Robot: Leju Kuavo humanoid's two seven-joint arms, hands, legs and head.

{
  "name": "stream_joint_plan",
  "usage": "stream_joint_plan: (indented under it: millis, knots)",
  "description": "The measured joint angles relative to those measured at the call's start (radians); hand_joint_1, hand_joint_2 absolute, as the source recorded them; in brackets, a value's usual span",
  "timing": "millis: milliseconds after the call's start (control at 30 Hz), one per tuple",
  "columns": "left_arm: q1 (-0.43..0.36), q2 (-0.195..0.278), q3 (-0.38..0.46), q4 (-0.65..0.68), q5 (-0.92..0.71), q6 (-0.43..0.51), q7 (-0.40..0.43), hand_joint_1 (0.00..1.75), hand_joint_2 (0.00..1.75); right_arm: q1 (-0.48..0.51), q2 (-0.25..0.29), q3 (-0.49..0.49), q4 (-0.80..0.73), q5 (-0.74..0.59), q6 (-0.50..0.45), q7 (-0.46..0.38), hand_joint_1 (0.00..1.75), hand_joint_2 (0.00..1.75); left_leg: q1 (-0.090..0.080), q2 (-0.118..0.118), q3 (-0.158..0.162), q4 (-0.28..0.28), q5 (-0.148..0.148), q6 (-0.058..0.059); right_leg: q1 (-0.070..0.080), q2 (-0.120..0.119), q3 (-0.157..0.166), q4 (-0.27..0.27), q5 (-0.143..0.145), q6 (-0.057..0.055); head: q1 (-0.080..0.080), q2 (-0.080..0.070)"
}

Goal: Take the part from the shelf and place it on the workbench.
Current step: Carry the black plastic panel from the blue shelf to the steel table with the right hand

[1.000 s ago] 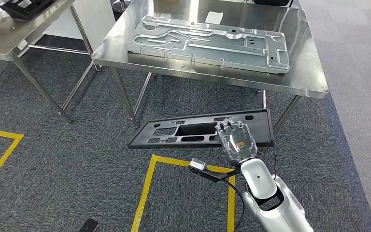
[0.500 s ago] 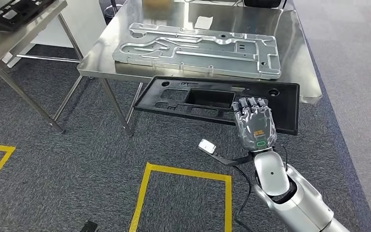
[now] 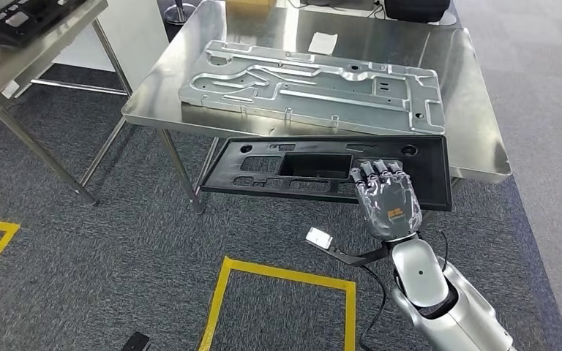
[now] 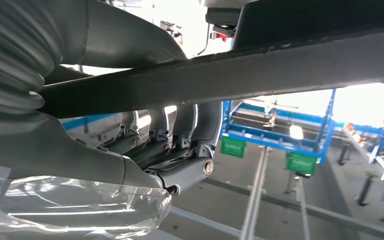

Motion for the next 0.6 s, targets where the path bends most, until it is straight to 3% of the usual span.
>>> stream_joint_plan:
  millis: [33,67,167,233,300,367,400,433,500,533,567,600]
  knots:
    - [-0.001,0.0,0.0,0.0,0.0,0.0,0.0,0.0,0.0,0.004,0.002,-0.005,0.002,0.0,-0.004,-0.001,1.75,1.75,-0.001,0.0,0.007,-0.003,-0.009,-0.006,0.004,-0.001,0.009,-0.037,0.034,-0.007,-0.001,0.0]
    - [-0.002,0.0,0.0,0.001,-0.001,0.0,0.0,0.0,0.0,0.007,0.004,-0.01,0.004,0.0,-0.007,-0.002,1.75,1.75,-0.001,-0.001,0.013,-0.004,-0.013,-0.012,0.007,0.0,0.013,-0.055,0.049,-0.013,-0.001,0.0]
    - [-0.004,0.001,0.0,0.001,-0.002,0.0,0.002,0.0,0.0,0.014,0.009,-0.019,0.007,0.0,-0.013,-0.002,1.75,1.75,-0.001,0.002,0.013,0.022,-0.007,-0.03,0.006,0.004,0.039,-0.069,0.036,-0.035,-0.003,0.0]
    - [-0.005,0.001,0.0,0.001,-0.002,0.001,0.003,0.0,0.0,0.013,0.01,-0.023,0.009,0.0,-0.016,0.004,1.75,1.75,0.001,0.007,-0.035,0.112,-0.015,-0.036,0.005,0.004,0.065,-0.076,0.022,-0.048,-0.005,0.0]
    - [-0.004,0.002,0.0,0.001,-0.002,0.001,0.004,0.0,0.0,0.012,0.011,-0.025,0.009,0.0,-0.019,0.007,1.75,1.75,0.001,0.01,-0.114,0.23,-0.064,-0.041,0.008,0.004,0.085,-0.077,0.003,-0.055,-0.006,0.0]
    - [-0.002,0.003,0.0,0.001,-0.002,0.001,0.005,0.0,0.0,0.015,0.011,-0.025,0.01,0.0,-0.02,0.01,1.75,1.75,0.001,0.01,-0.172,0.279,-0.107,-0.042,0.011,0.006,0.11,-0.077,-0.018,-0.056,-0.006,0.0]
    - [-0.002,0.003,0.0,0.001,-0.002,0.001,0.005,0.0,0.0,0.015,0.011,-0.024,0.01,0.0,-0.02,0.013,1.75,1.75,0.001,0.01,-0.18,0.258,-0.099,-0.041,0.012,0.007,0.125,-0.076,-0.03,-0.055,-0.007,0.0]
    - [-0.001,0.003,0.0,0.001,-0.002,0.001,0.005,0.0,0.0,0.014,0.011,-0.024,0.01,0.0,-0.02,0.017,1.75,1.75,0.001,0.01,-0.175,0.209,-0.065,-0.038,0.013,0.007,0.141,-0.076,-0.042,-0.054,-0.007,0.0]
    - [0.0,0.005,0.0,0.001,-0.002,0.001,0.005,0.0,0.0,0.01,0.011,-0.024,0.01,0.0,-0.02,0.024,1.75,1.75,-0.003,0.011,-0.152,0.085,0.042,-0.027,0.016,0.008,0.168,-0.074,-0.067,-0.049,-0.007,0.0]
    - [0.001,0.006,0.0,0.001,-0.003,0.001,0.005,0.0,0.0,0.006,0.011,-0.025,0.009,0.0,-0.02,0.025,1.75,1.75,-0.006,0.012,-0.144,0.044,0.081,-0.022,0.017,0.009,0.177,-0.073,-0.078,-0.044,-0.006,0.0]
    - [0.001,0.006,0.0,0.001,-0.003,0.001,0.005,0.0,0.0,0.003,0.011,-0.025,0.008,0.0,-0.02,0.025,1.75,1.75,-0.009,0.012,-0.14,0.023,0.103,-0.016,0.018,0.01,0.182,-0.072,-0.086,-0.038,-0.006,0.0]
    - [0.001,0.007,0.0,0.001,-0.003,0.0,0.005,0.0,0.0,0.001,0.011,-0.026,0.006,0.0,-0.02,0.024,1.75,1.75,-0.011,0.012,-0.138,0.018,0.104,-0.012,0.019,0.012,0.186,-0.069,-0.089,-0.032,-0.005,0.0]
